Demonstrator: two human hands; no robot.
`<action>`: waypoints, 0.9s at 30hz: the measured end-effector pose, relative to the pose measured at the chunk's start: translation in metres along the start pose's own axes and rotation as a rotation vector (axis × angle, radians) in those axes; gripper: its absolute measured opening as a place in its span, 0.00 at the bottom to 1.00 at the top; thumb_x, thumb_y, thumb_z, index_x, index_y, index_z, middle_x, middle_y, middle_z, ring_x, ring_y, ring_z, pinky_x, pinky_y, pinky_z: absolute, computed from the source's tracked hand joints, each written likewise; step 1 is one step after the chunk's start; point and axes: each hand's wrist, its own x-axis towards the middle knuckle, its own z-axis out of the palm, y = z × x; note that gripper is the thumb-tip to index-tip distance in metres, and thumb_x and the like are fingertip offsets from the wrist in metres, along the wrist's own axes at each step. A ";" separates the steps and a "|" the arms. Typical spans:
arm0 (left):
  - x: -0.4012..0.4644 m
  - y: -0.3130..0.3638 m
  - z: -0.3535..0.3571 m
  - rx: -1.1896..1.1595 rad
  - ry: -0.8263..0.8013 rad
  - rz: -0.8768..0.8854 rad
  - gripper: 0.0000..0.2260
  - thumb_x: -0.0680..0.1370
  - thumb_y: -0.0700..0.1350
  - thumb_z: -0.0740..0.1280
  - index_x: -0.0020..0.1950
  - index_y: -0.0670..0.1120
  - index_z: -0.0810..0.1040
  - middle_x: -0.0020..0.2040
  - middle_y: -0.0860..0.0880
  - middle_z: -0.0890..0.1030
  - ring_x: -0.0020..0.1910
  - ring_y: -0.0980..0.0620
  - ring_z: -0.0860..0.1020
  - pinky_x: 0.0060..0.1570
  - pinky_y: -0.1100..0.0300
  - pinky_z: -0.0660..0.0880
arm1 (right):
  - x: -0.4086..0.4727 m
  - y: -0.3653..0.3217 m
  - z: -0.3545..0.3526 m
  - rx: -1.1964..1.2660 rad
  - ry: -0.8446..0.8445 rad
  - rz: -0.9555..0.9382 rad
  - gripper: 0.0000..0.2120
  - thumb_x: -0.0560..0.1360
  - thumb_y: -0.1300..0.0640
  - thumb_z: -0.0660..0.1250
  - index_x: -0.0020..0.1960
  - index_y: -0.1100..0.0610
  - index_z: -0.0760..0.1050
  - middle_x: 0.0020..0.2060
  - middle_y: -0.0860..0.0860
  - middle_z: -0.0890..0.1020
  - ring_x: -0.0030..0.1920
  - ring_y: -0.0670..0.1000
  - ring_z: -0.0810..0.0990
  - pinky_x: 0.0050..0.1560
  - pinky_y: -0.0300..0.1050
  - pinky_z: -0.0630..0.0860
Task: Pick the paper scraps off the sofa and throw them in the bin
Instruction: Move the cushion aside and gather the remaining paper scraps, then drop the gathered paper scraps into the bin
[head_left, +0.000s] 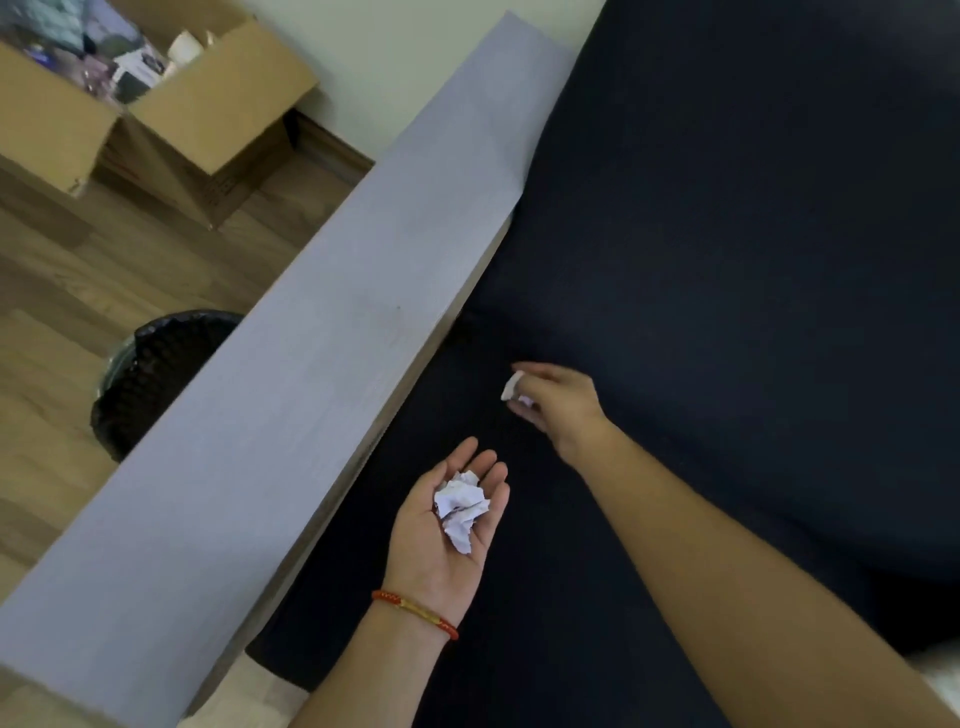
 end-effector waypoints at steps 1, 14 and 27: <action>-0.007 0.000 0.014 0.005 0.016 0.004 0.16 0.85 0.46 0.61 0.57 0.42 0.88 0.58 0.40 0.87 0.56 0.44 0.87 0.46 0.53 0.86 | -0.018 -0.009 -0.005 0.163 -0.030 0.044 0.11 0.78 0.70 0.70 0.56 0.61 0.86 0.51 0.58 0.86 0.52 0.52 0.85 0.51 0.44 0.86; -0.158 -0.005 0.191 0.064 -0.042 0.307 0.14 0.85 0.48 0.63 0.57 0.42 0.85 0.56 0.42 0.86 0.58 0.42 0.86 0.60 0.46 0.82 | -0.239 -0.114 -0.046 1.120 -0.082 -0.045 0.11 0.78 0.65 0.66 0.59 0.58 0.80 0.39 0.56 0.82 0.39 0.54 0.83 0.51 0.48 0.81; -0.339 -0.075 0.167 0.042 -0.315 0.096 0.20 0.86 0.54 0.59 0.64 0.44 0.84 0.65 0.41 0.84 0.67 0.37 0.80 0.72 0.37 0.71 | -0.468 -0.101 -0.089 1.103 -0.112 -0.333 0.12 0.67 0.55 0.75 0.49 0.57 0.84 0.45 0.57 0.84 0.46 0.59 0.86 0.52 0.55 0.84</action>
